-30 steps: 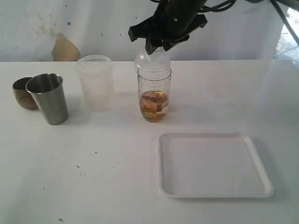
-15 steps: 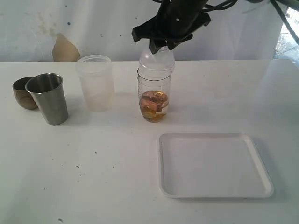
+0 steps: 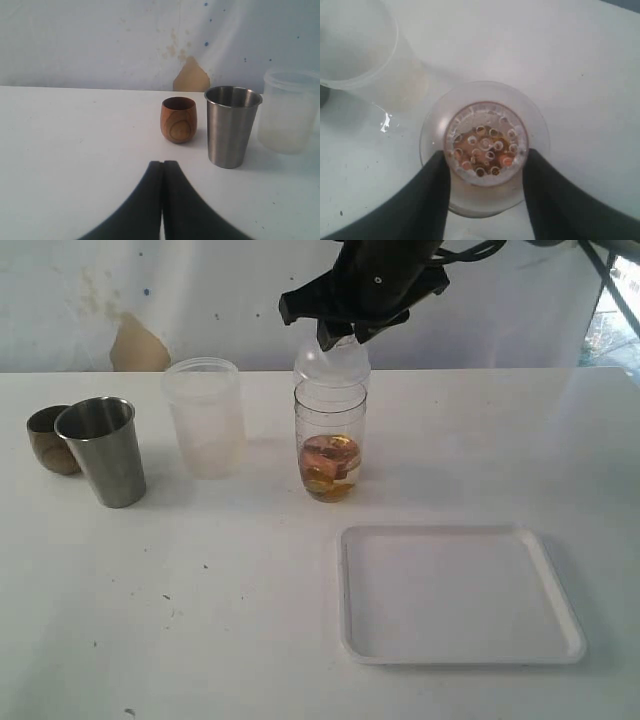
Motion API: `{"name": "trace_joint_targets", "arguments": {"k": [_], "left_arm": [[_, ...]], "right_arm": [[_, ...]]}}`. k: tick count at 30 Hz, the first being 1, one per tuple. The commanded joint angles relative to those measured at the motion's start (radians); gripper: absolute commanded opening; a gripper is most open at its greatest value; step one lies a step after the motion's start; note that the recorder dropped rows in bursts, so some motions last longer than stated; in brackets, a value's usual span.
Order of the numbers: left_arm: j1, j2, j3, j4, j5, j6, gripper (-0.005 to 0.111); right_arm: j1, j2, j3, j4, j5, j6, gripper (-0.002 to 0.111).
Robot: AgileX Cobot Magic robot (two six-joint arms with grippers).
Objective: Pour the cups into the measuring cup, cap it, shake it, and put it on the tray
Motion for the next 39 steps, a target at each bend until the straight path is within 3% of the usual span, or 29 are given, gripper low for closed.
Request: {"name": "trace_joint_targets", "arguments": {"k": [1,26,30,36,39], "left_arm": [[0.004,-0.003,0.005,0.008,-0.009,-0.001,0.0],[0.004,-0.003,0.005,0.008,-0.009,-0.001,0.0],[0.004,-0.003,0.005,0.008,-0.009,-0.001,0.0],[0.004,-0.003,0.005,0.008,-0.009,-0.001,0.0],[0.004,-0.003,0.005,0.008,-0.009,-0.001,0.0]], "right_arm": [[0.0,-0.005,0.0,0.0,-0.009,0.006,0.0],[0.0,0.03,0.0,0.0,0.016,0.006,0.001],[0.0,0.03,0.0,0.0,0.008,0.004,0.019],[0.0,0.03,0.0,0.0,0.008,0.003,0.065],[0.0,0.03,0.0,0.0,0.012,-0.016,0.07]]}}
